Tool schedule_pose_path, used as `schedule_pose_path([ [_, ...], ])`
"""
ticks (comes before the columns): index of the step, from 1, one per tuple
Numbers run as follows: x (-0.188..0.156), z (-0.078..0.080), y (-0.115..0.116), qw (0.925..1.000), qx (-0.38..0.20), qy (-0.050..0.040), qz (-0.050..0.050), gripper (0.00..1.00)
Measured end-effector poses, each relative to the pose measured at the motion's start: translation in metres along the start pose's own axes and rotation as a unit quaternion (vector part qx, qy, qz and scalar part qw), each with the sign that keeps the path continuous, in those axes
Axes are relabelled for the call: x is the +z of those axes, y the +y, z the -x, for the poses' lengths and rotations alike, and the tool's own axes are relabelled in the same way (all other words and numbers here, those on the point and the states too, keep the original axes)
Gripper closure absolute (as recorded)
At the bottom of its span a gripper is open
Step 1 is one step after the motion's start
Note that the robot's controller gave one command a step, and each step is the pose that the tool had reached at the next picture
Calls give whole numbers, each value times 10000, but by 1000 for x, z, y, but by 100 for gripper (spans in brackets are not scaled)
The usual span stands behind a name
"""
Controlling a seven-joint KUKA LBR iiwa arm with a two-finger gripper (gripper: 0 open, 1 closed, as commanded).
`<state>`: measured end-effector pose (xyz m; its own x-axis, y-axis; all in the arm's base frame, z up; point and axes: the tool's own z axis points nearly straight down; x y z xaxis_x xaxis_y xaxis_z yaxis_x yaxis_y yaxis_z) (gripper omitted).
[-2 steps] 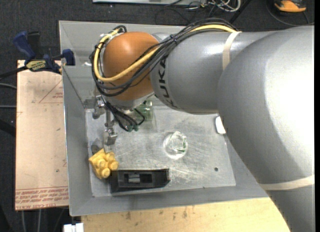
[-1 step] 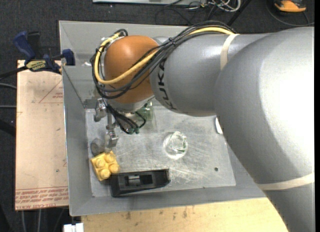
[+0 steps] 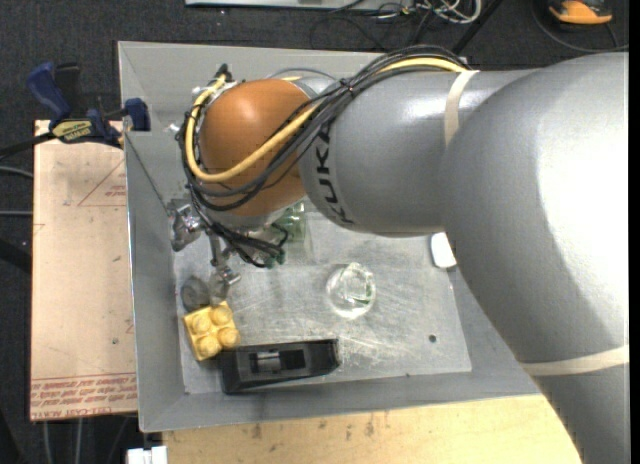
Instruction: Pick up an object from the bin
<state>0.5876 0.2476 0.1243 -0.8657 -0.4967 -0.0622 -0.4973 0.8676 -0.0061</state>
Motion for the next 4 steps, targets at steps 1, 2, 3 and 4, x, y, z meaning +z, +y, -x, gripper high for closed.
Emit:
schedule_pose_path([
  [1,24,-18,11,9867,-1624,-35,-18,0],
  [2,28,-25,8,9871,-1598,117,-11,100],
  [3,28,-25,8,9871,-1598,117,-10,100],
  [4,28,-25,8,9871,-1598,117,-10,100],
])
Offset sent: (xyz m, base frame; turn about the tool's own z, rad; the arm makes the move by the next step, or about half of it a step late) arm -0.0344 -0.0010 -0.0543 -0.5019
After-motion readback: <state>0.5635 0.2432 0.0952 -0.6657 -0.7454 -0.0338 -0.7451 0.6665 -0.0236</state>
